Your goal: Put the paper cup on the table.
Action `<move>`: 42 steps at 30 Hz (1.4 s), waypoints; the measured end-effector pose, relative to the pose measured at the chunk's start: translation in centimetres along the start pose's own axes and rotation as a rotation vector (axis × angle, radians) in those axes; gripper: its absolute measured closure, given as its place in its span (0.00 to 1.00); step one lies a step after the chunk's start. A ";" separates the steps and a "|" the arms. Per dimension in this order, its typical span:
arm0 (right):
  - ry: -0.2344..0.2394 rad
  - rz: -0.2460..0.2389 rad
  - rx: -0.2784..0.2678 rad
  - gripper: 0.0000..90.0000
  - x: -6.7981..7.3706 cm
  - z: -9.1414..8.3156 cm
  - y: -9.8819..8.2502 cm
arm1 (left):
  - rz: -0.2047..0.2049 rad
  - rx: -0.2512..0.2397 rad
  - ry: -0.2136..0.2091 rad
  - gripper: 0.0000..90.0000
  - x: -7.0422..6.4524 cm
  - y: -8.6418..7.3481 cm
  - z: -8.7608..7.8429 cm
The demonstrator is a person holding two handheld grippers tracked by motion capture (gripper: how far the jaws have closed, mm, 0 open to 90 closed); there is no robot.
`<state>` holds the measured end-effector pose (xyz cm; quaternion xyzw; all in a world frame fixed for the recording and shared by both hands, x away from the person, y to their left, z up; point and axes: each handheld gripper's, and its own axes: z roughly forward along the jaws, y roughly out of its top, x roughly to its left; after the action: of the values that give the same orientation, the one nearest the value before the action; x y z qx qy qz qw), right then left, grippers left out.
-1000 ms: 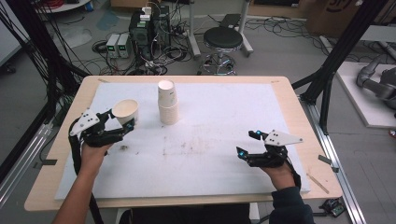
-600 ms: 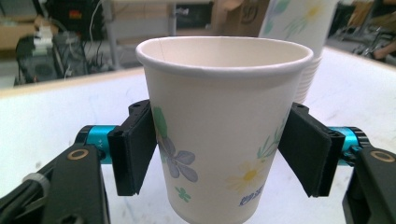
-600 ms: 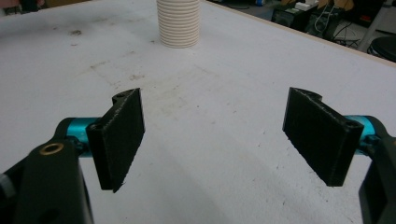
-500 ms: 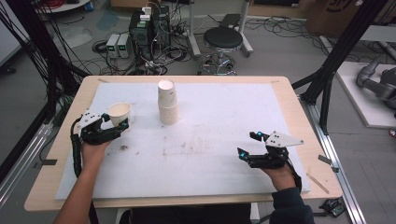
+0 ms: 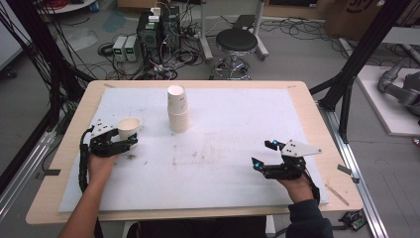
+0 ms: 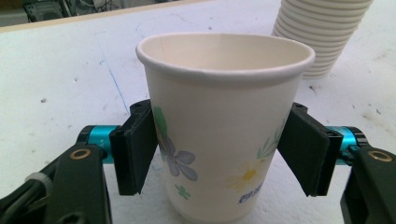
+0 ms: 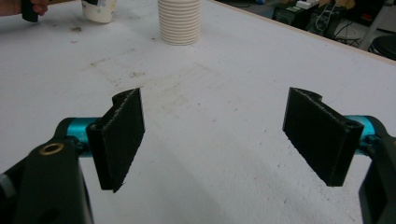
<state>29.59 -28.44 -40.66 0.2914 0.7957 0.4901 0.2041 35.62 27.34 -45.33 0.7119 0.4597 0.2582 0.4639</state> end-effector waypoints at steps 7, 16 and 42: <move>-0.003 0.003 0.000 0.23 -0.1 -0.2 -0.1 | 0.005 0.042 0.008 0.34 -0.5 -0.6 -0.5; -0.006 0.002 -0.002 0.23 -0.1 -0.4 -0.1 | -0.030 0.035 -0.018 0.23 -0.4 -1.6 -2.1; -0.060 0.020 0.036 0.23 -0.6 -0.8 -0.6 | 0.074 -0.341 -0.401 0.19 -7.0 2.5 -3.7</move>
<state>29.35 -29.57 -40.85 0.3175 0.7950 0.4689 0.2175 30.65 22.27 -41.10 0.6766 0.2821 0.2027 0.6493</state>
